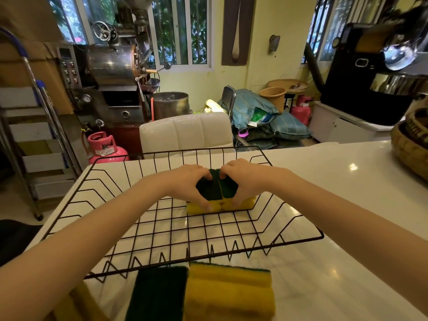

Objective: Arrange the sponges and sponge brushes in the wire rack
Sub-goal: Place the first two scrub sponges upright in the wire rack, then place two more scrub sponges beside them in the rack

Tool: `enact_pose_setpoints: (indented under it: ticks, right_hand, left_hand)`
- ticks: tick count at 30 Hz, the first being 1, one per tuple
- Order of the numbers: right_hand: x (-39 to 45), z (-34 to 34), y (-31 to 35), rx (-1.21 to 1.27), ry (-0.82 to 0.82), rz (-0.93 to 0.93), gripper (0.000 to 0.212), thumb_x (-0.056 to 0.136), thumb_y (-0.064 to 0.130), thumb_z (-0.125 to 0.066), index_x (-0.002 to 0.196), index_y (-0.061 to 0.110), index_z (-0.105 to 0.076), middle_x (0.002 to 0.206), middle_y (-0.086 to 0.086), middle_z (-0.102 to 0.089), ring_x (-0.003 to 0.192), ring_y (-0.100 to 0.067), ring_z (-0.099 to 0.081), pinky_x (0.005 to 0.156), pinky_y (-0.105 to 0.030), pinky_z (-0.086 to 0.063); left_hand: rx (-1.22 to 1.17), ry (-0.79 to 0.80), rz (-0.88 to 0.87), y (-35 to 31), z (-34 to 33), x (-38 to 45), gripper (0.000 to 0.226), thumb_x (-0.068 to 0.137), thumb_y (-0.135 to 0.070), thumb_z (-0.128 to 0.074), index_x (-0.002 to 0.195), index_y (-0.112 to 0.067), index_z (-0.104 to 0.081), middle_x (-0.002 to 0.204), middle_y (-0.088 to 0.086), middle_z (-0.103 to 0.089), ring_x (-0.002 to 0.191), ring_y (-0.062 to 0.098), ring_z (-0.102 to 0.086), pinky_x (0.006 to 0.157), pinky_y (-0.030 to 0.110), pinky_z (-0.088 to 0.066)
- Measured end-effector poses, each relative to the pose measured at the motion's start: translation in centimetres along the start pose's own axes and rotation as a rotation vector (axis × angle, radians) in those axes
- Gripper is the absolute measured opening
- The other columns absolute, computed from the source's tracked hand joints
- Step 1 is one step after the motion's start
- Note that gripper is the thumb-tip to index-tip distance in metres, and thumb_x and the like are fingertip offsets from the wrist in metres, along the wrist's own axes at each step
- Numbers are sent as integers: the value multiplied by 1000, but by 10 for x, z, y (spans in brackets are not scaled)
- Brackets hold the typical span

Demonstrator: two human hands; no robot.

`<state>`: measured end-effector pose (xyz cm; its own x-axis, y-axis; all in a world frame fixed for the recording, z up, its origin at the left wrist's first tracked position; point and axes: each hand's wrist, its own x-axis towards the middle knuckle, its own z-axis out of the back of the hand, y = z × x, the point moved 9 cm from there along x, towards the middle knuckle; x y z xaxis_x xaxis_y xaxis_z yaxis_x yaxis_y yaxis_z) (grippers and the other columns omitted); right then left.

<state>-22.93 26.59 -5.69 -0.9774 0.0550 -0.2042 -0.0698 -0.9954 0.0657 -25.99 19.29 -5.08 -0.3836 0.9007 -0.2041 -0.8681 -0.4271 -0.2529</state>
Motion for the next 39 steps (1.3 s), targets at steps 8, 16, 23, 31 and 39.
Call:
enact_pose_setpoints:
  ticks: [8, 16, 23, 31, 39]
  right_hand:
    - [-61, 38, 36, 361, -254, 114, 74, 74, 38, -69, 135, 24, -29, 139, -3, -40, 122, -17, -39, 91, -27, -34]
    - [-150, 32, 76, 550, -488, 148, 74, 77, 45, -64, 137, 35, -21, 143, 8, -36, 125, -4, -34, 96, -24, -31]
    - [-205, -5, 98, 659, -679, 209, 53, 76, 43, -60, 124, 37, -39, 129, 13, -47, 119, 3, -40, 96, -12, -33]
    - [-213, -39, 88, 685, -804, 114, 44, 72, 32, -73, 109, 35, -50, 120, 11, -50, 116, -3, -41, 94, -7, -29]
    - [-193, -73, 78, 994, -601, -31, 62, 70, 22, -75, 117, 38, -37, 119, 6, -47, 110, -16, -49, 89, -28, -45]
  left_hand:
    - [-118, -128, -76, -32, 26, -62, 77, 77, -41, -62, 139, -28, -18, 146, -1, -30, 129, 16, -31, 97, 25, -25]
    - [-105, -459, -120, -74, 22, -166, 75, 69, -67, -44, 134, -49, -12, 152, -13, -11, 134, 2, -10, 104, 27, -14]
    - [-20, -542, -53, -78, -27, -216, 73, 67, -72, -33, 133, -52, -7, 152, -13, -6, 137, 6, -5, 107, 28, -9]
    - [59, -584, 20, -67, -69, -228, 72, 74, -66, -44, 137, -39, -21, 149, -5, -22, 136, 13, -15, 109, 28, -14]
    - [-39, -544, 21, -54, -79, -222, 76, 72, -59, -55, 136, -41, -18, 145, -10, -27, 128, 9, -26, 99, 25, -31]
